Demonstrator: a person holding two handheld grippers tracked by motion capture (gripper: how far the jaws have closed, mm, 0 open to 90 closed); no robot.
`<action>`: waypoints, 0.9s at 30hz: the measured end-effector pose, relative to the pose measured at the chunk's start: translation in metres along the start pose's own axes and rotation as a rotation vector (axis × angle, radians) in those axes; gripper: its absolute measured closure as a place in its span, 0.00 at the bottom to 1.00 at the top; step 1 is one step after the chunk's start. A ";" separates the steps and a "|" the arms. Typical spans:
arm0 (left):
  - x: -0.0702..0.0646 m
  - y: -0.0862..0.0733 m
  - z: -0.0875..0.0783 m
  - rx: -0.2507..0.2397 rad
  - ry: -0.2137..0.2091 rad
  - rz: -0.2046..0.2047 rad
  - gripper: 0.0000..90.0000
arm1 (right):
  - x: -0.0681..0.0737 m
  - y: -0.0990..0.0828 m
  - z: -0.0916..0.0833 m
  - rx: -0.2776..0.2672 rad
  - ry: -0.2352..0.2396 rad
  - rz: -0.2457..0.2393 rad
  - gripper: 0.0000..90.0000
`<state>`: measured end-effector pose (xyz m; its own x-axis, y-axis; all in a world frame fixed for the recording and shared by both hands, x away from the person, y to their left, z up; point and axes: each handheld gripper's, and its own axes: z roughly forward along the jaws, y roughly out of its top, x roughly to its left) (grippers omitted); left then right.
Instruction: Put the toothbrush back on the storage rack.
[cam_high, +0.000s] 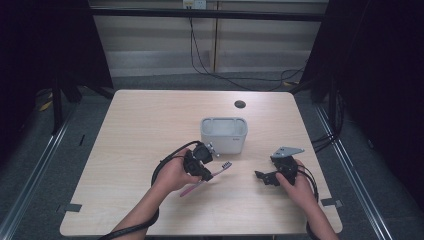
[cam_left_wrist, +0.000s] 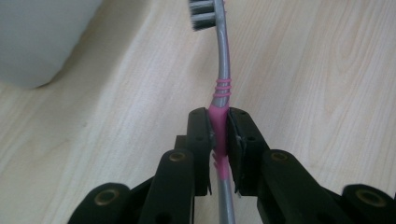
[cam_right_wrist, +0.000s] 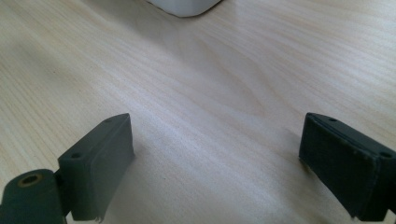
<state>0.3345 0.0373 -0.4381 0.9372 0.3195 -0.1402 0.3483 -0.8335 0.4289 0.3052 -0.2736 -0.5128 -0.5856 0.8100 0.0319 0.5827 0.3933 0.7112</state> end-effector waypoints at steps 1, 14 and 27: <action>0.000 -0.001 -0.002 -0.011 0.003 0.001 0.89 | 0.000 0.000 0.000 0.002 -0.001 0.002 0.10; 0.005 -0.008 -0.027 -0.177 0.014 -0.049 0.89 | 0.000 0.000 0.000 0.000 0.000 0.000 0.10; 0.011 -0.013 -0.045 -0.296 0.035 -0.096 0.89 | -0.001 0.000 0.000 -0.003 0.001 -0.007 0.10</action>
<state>0.3396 0.0721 -0.4056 0.8973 0.4100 -0.1637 0.4092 -0.6332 0.6570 0.3059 -0.2739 -0.5129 -0.5903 0.8067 0.0271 0.5768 0.3981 0.7133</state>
